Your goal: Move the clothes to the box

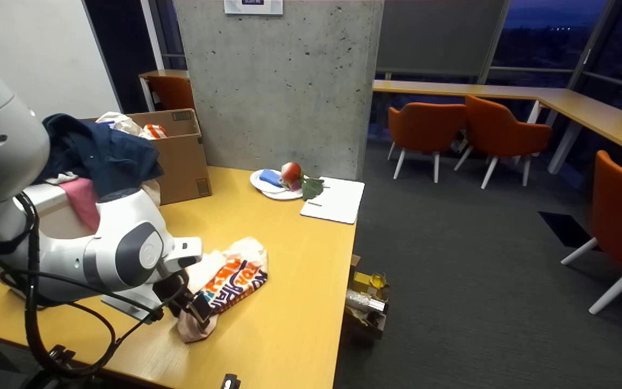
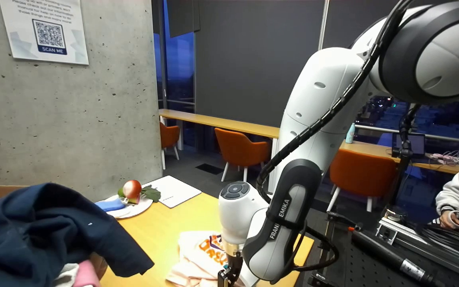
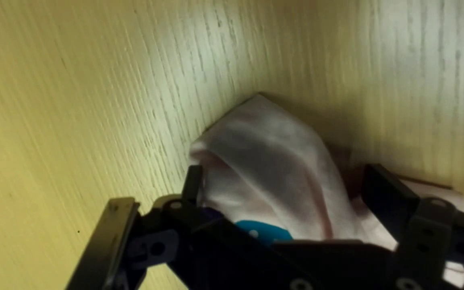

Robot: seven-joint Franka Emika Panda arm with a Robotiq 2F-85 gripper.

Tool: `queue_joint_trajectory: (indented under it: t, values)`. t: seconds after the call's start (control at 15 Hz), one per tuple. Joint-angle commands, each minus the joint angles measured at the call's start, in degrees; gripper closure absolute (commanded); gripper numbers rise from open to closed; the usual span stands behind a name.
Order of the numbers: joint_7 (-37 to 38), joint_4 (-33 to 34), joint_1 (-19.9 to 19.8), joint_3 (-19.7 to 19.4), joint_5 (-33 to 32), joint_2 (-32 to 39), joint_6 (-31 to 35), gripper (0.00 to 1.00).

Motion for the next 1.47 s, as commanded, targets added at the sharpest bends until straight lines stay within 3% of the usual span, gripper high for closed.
queue_joint_trajectory:
  t: [0.0, 0.07, 0.2, 0.8, 1.13, 1.4]
  values:
    - [1.72, 3.55, 1.34, -1.81, 1.11, 3.38, -2.22, 0.00]
    - [2.03, 3.83, 1.28, -1.90, 1.06, 3.90, -2.00, 0.25]
    - [2.40, 4.22, 0.98, -1.61, 1.18, 4.08, -2.08, 0.32]
    - [4.63, -0.27, 3.70, -3.24, 0.51, -1.54, -1.46, 0.99]
    - [6.78, -5.26, 8.36, -8.91, -1.09, -9.64, -1.70, 0.98]
    - [8.81, -8.90, 14.04, -17.05, -3.55, -17.47, -2.48, 0.98]
